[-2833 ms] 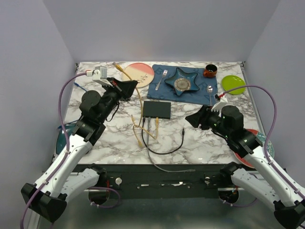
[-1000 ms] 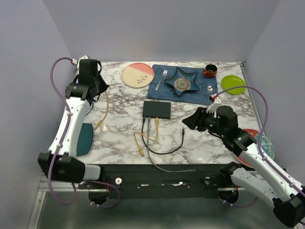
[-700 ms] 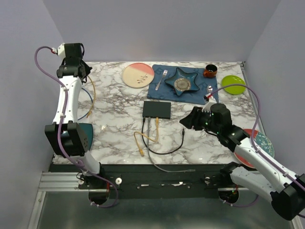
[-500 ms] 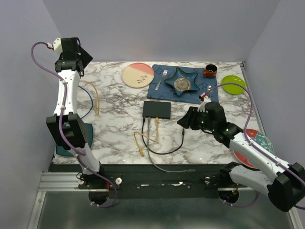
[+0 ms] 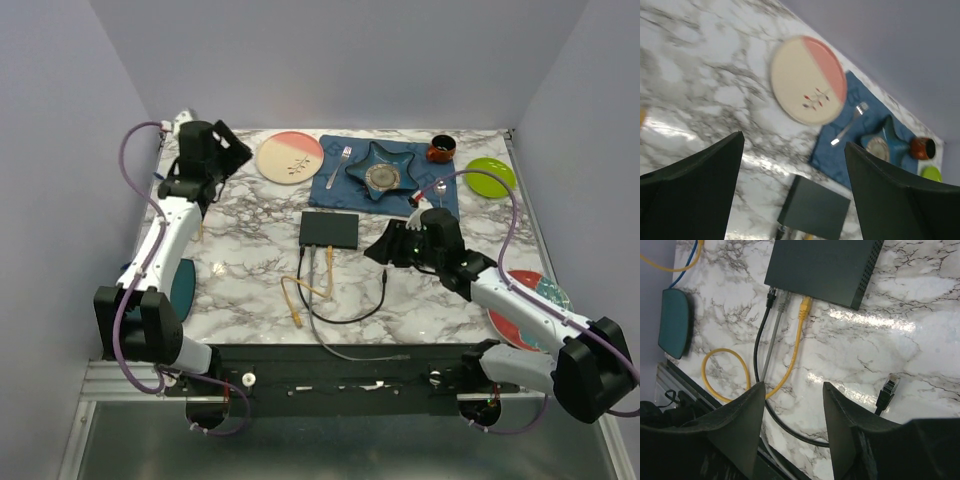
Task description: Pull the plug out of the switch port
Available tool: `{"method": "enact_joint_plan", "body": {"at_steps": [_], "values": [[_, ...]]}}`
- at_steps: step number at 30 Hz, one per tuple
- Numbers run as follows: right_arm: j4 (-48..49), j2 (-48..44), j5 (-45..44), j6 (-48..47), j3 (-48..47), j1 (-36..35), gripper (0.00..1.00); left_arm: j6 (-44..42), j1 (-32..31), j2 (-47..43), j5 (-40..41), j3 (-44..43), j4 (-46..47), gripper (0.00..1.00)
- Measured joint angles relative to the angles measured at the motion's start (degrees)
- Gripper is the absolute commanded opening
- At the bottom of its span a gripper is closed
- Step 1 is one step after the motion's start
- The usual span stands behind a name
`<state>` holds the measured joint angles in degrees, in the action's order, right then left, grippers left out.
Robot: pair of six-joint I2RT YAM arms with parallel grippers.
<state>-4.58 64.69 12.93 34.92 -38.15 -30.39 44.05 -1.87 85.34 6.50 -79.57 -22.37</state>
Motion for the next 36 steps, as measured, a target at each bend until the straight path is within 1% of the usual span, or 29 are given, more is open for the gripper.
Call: {"method": "enact_joint_plan", "body": {"at_steps": [2, 3, 5, 6, 8, 9, 11, 12, 14, 20, 22, 26, 29, 36], "values": [[0.9, 0.7, 0.1, 0.2, 0.0, 0.0, 0.57, 0.6, -5.2, -2.5, -3.3, 5.6, 5.6, 0.76], [1.2, 1.2, 0.3, 0.5, 0.0, 0.0, 0.57, 0.8, -7.6, -2.7, -5.4, 8.0, 8.2, 0.69], [2.3, 2.6, 0.7, 1.0, 0.0, 0.0, 0.57, 1.3, -10.6, -2.2, -8.9, 12.4, 13.2, 0.61], [3.0, 3.4, 1.1, 1.2, 0.0, 0.0, 0.57, 1.8, -11.9, -1.3, -11.3, 15.1, 15.6, 0.54], [4.7, 5.5, 2.0, 1.8, 0.0, 0.0, 0.57, 2.2, -12.6, 1.0, -14.2, 18.4, 18.5, 0.47], [5.8, 6.7, 2.6, 2.3, 0.0, 0.0, 0.56, 2.3, -12.7, 2.9, -15.6, 19.6, 19.5, 0.39], [7.6, 9.1, 3.8, 3.3, 0.0, 0.0, 0.56, 2.1, -12.7, 5.4, -17.2, 20.5, 20.3, 0.33], [9.2, 10.7, 4.7, 4.1, 0.0, 0.0, 0.55, 2.0, -12.9, 6.7, -18.1, 20.9, 20.8, 0.27], [11.7, 13.5, 6.1, 5.1, 0.0, 0.0, 0.54, 1.7, -12.9, 7.8, -19.1, 21.3, 21.4, 0.24], [21.4, 23.1, 10.2, 10.2, 0.0, 0.0, 0.52, 1.2, -15.0, 10.3, -20.0, 21.7, 24.6, 0.24], [23.8, 25.9, 11.1, 11.4, 0.0, 0.0, 0.52, 1.2, -15.4, 11.3, -20.0, 22.4, 24.9, 0.21], [27.4, 30.8, 12.5, 13.7, -0.4, 0.0, 0.52, 1.2, -16.3, 13.6, -19.2, 23.5, 24.3, 0.21], [29.0, 32.7, 12.9, 14.6, -1.0, 0.0, 0.52, 1.2, -16.9, 14.6, -17.7, 24.0, 22.9, 0.21], [31.1, 32.7, 13.0, 14.9, -1.1, 0.0, 0.52, 1.6, -18.6, 15.2, -15.8, 24.1, 22.2, 0.18]]}}
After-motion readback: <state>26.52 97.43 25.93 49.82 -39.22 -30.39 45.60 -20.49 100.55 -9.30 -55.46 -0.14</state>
